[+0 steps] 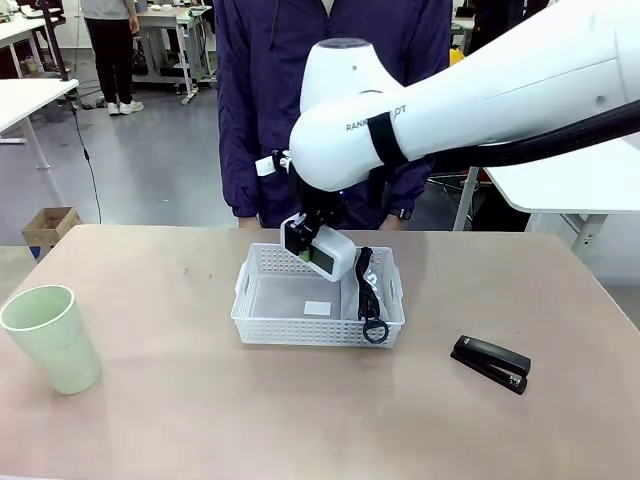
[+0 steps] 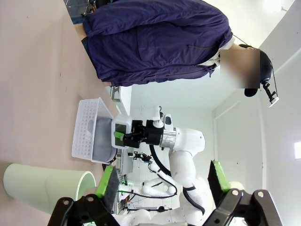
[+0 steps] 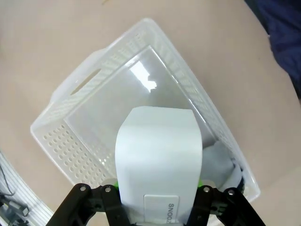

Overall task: Efficiently arrange items inside the basket to fit them all.
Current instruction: Pick up the Digital clock and place it inside the Organizing basket.

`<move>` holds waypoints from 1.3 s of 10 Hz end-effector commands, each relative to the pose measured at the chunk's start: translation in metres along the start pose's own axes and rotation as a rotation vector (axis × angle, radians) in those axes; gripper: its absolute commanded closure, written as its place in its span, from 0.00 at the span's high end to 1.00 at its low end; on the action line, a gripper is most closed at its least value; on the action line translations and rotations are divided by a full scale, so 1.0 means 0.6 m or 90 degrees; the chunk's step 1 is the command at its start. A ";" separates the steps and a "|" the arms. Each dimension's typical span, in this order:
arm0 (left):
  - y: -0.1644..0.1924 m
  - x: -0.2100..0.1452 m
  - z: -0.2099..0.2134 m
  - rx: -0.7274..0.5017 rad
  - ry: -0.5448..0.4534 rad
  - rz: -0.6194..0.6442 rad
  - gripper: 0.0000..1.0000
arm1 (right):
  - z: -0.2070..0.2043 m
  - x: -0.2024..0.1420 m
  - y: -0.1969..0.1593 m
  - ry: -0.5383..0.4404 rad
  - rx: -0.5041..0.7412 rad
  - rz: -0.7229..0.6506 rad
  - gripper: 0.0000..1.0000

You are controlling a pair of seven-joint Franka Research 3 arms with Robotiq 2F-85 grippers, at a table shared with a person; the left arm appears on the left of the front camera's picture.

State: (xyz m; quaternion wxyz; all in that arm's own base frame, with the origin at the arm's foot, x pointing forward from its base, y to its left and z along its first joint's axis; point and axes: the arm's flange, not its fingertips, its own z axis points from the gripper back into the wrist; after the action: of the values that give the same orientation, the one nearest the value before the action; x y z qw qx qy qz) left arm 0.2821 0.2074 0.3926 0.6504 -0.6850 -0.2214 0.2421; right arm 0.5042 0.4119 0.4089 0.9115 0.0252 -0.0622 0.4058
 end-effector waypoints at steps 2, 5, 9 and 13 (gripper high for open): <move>-0.003 -0.005 -0.001 -0.008 0.002 -0.009 1.00 | -0.006 0.028 0.008 0.026 0.057 0.037 0.52; -0.003 -0.005 -0.001 -0.008 0.002 -0.009 1.00 | -0.065 0.032 -0.002 0.026 0.068 0.090 0.52; -0.003 -0.005 -0.001 -0.008 0.002 -0.009 1.00 | -0.115 0.028 -0.012 0.051 0.098 0.122 0.52; -0.003 -0.005 -0.001 -0.008 0.002 -0.009 1.00 | -0.122 0.031 -0.010 0.064 0.109 0.124 0.52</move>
State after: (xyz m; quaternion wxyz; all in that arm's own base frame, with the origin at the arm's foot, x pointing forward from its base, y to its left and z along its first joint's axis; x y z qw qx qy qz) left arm 0.2822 0.2075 0.3925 0.6504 -0.6852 -0.2212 0.2421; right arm 0.5249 0.4278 0.3332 0.8723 0.0565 0.0078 0.4857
